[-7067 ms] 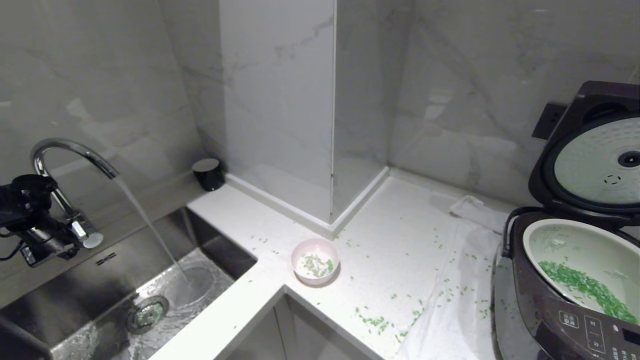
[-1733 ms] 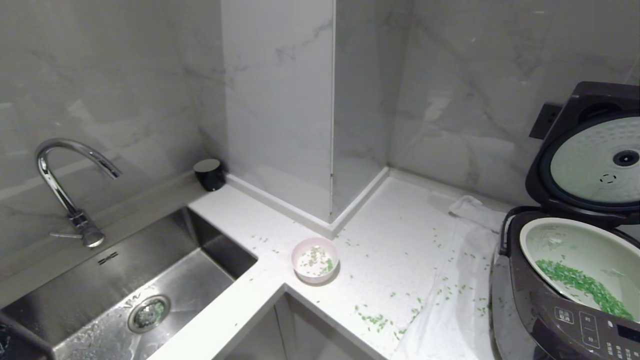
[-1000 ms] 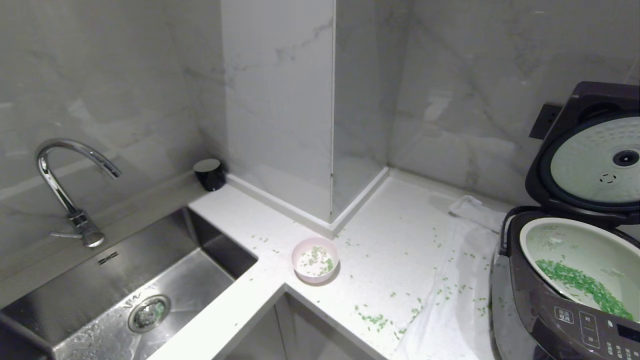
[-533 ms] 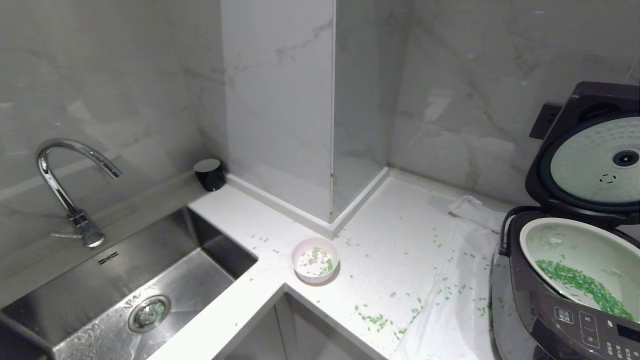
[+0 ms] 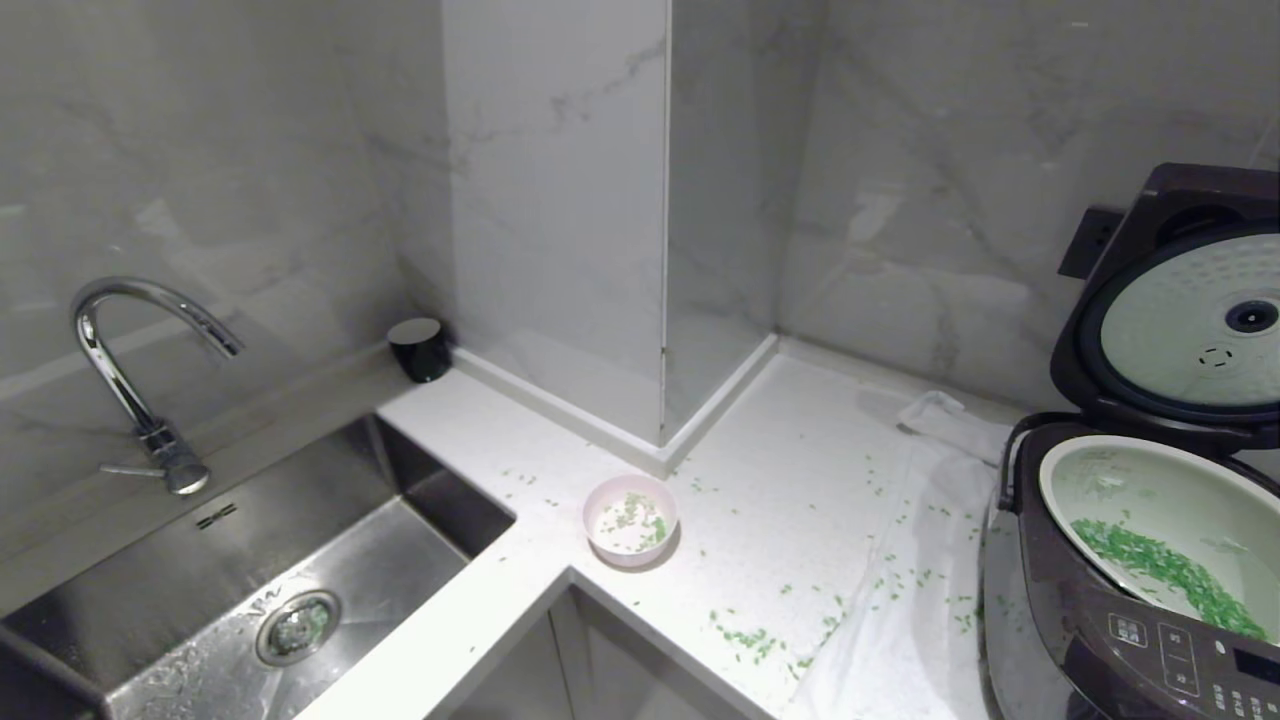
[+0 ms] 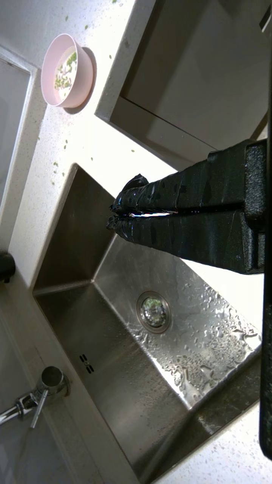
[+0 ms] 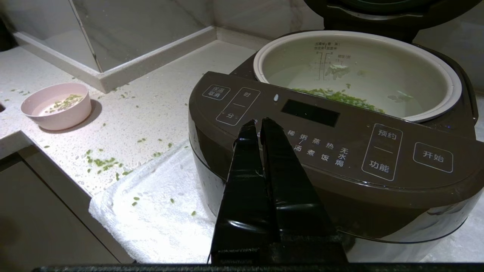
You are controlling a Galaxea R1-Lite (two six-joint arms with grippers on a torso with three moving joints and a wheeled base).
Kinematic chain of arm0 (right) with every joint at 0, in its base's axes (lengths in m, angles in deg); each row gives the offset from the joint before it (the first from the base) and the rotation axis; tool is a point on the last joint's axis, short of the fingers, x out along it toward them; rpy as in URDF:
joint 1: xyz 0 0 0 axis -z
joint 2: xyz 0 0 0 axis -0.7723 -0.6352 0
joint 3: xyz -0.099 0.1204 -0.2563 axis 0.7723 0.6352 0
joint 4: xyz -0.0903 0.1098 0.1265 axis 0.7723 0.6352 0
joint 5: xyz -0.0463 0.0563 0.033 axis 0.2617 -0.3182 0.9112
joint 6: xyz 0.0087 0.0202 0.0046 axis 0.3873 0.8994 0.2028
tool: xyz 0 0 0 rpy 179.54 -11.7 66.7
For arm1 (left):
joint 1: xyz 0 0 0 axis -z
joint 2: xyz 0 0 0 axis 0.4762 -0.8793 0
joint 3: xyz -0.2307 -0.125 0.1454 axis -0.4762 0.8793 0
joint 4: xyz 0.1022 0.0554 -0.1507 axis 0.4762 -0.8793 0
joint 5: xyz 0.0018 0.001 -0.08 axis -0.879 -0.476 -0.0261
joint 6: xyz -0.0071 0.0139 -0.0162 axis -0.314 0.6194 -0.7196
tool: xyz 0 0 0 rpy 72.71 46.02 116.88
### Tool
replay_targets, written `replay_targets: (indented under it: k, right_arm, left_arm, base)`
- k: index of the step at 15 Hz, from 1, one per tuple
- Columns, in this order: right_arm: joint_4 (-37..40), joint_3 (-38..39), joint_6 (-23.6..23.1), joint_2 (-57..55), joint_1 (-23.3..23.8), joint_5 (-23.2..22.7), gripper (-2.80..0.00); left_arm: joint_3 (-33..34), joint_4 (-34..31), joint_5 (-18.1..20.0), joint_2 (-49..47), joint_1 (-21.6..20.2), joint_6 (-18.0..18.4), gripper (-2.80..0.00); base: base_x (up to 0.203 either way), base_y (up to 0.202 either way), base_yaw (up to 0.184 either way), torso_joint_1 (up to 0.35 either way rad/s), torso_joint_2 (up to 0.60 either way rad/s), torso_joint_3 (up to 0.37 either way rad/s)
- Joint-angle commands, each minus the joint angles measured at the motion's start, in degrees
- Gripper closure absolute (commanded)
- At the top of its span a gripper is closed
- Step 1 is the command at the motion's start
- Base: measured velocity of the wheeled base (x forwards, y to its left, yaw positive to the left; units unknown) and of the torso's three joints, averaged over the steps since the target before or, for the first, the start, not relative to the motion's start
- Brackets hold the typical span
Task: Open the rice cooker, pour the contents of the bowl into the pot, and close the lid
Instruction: Pour the water from the bowl into the rice cooker
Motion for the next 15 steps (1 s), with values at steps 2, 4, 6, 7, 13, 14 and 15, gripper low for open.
replay_targets:
  k: [2,4,6,7,13,14,15]
  right_arm:
    - [0.01,0.0,-0.04,-0.05,-0.05,0.01,0.0]
    - [0.01,0.09,-0.04,-0.05,-0.05,0.01,0.0]
    - [0.01,0.09,-0.04,-0.05,-0.05,-0.08,0.0]
    - [0.01,0.0,0.04,-0.05,-0.04,-0.08,0.0]
    - [-0.08,0.09,0.05,-0.05,-0.03,-0.05,0.0]
    - [-0.08,0.09,0.05,-0.05,-0.05,-0.02,0.0]
    - [-0.08,0.09,0.05,-0.05,-0.05,0.0,0.0]
  left_arm:
    - [0.0,-0.09,0.0,0.04,0.0,-0.01,0.0]
    - [0.0,-0.09,0.0,0.04,0.0,-0.01,0.0]
    - [0.0,-0.09,0.0,0.04,0.0,-0.01,0.0]
    - [0.0,-0.09,0.0,0.04,0.0,0.08,0.0]
    - [0.0,-0.09,0.0,0.04,0.0,-0.01,0.0]
    - [0.0,-0.09,0.0,0.04,0.0,-0.01,0.0]
    - [0.0,-0.09,0.0,0.04,0.0,-0.01,0.0]
  base:
    - [0.0,0.0,0.0,0.0,0.0,0.0]
    - [0.0,0.0,0.0,0.0,0.0,0.0]
    - [0.008,0.009,-0.143,0.009,0.0,0.001]
    - [0.004,0.004,-0.178,0.009,0.0,0.002]
    - [0.002,0.009,-0.179,0.003,0.0,0.002]
    - [0.004,0.009,-0.178,0.006,0.0,0.002]
    - [-0.001,0.008,-0.178,0.002,0.0,0.007]
